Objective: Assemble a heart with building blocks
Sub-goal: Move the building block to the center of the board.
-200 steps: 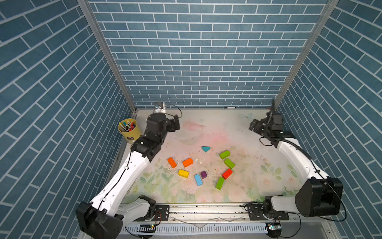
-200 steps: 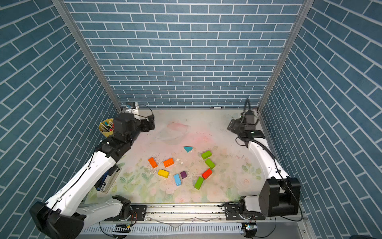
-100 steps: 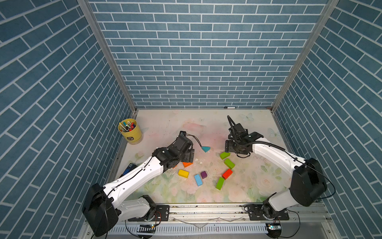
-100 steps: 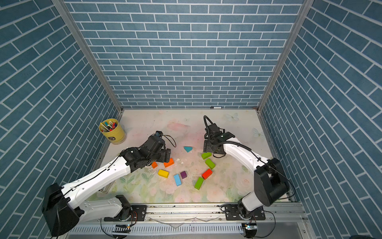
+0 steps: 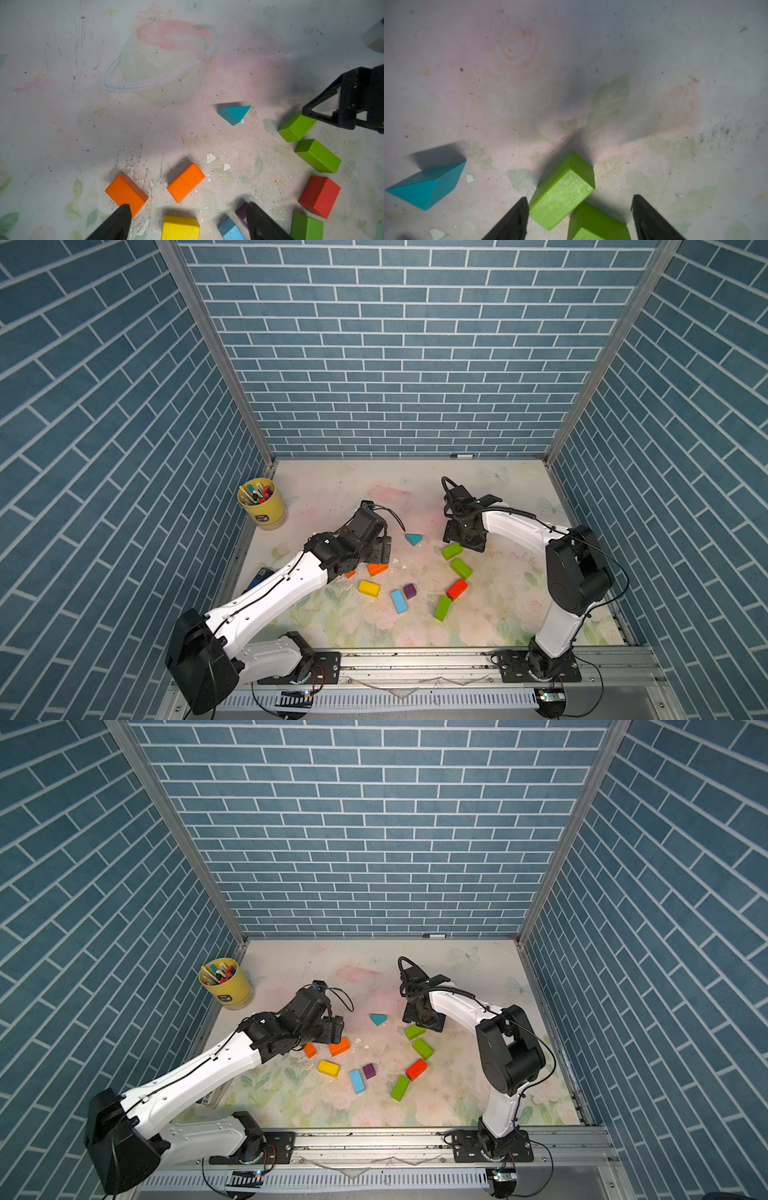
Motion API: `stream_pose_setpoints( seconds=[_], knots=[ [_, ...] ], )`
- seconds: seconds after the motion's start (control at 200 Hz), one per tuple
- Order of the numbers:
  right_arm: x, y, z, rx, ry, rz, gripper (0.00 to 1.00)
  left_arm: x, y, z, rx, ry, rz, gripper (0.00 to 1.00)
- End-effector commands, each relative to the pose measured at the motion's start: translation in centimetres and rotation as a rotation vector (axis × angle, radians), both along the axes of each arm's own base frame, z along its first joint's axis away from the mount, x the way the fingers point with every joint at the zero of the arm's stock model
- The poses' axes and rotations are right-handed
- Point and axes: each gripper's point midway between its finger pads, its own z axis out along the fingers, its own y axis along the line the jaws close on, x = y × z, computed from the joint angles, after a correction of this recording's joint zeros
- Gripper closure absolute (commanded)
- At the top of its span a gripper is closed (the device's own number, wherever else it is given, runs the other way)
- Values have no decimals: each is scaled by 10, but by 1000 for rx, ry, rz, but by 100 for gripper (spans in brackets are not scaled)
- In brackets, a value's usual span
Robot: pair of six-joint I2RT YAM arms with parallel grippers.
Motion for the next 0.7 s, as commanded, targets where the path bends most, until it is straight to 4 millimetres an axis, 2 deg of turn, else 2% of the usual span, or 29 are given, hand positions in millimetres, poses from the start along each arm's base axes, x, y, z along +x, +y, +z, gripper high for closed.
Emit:
stream_pose_setpoints(
  seconds=[0.0,0.06,0.135,0.185,0.295,0.39,0.565,0.695],
  knots=[
    [-3,15,-13,74,31,-23,21,-3,0,-8,18,38,-20,11],
    [-2,21,-16,85,38,3,23,-3,-1,-10,18,46,-23,12],
    [-5,21,-18,76,48,13,31,-4,-3,-11,15,53,-29,13],
    [-8,20,-21,81,54,15,38,-4,-2,-12,17,54,-28,13],
    [-13,23,-26,93,75,23,62,-4,-1,-13,22,55,-28,14],
    [-12,28,-23,102,68,38,73,-5,0,-14,30,57,-26,14],
    [-2,42,-17,123,57,62,77,-4,1,-14,36,55,-19,16],
    [9,51,-14,131,52,72,75,-2,4,-11,44,49,-10,16]
  ],
)
